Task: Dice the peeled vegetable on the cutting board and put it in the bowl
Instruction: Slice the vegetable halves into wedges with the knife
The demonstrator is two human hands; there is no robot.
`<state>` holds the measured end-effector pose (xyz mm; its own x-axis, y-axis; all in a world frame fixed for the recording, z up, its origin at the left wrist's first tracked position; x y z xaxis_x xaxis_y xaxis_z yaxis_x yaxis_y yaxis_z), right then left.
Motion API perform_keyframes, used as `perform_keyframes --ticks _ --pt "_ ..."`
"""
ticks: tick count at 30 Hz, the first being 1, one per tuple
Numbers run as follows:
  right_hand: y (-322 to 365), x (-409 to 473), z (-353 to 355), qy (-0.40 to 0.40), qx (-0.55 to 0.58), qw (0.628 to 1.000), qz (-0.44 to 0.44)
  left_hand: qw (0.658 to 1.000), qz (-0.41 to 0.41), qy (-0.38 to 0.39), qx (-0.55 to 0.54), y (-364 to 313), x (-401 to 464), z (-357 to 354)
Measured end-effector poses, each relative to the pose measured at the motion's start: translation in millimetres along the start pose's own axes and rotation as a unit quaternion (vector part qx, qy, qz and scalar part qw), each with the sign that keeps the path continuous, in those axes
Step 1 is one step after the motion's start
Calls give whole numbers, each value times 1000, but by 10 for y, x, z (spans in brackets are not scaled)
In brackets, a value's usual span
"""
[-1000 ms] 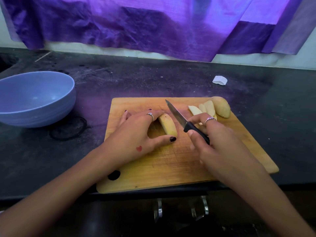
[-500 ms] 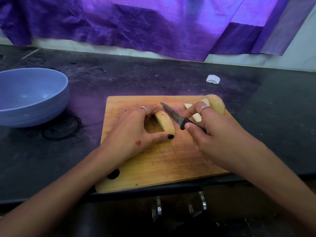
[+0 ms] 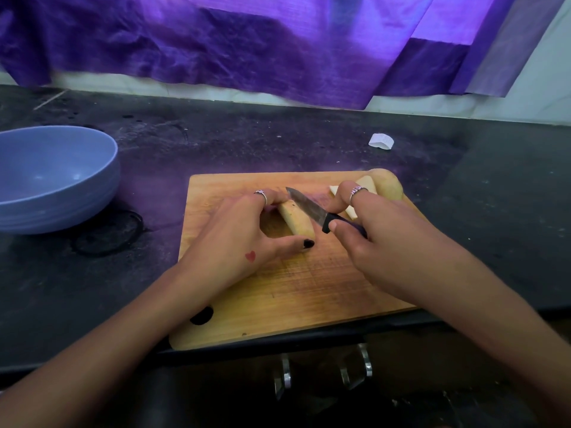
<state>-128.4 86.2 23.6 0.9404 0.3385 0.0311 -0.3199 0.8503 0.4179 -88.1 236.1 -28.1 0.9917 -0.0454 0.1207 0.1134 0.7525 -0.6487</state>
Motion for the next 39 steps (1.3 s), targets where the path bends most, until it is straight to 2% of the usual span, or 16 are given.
perform_keyframes --ticks 5,15,28,39 --pt "78 9 65 -7 -18 1000 3 1000 -10 -5 6 -10 -21 8" --pt "203 133 148 29 -80 996 1 999 -14 -19 22 8 -22 -5" --pt "243 258 -23 -2 -118 993 13 999 -7 -41 9 -32 -78 -8" --pt "145 279 64 18 -80 997 -7 999 -13 -32 -2 -24 -62 -22"
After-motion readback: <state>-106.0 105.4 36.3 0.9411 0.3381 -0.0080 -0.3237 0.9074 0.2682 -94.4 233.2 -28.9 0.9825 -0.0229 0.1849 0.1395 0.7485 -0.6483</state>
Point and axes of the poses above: each hand's wrist, its own x-axis towards the middle knuckle, its own z-axis out of the back of the hand, y = z × x, the point moved 4 cm from there along x, towards the middle knuckle, and after that the axes turned 10 degrees about z, right-handed, at the moved point
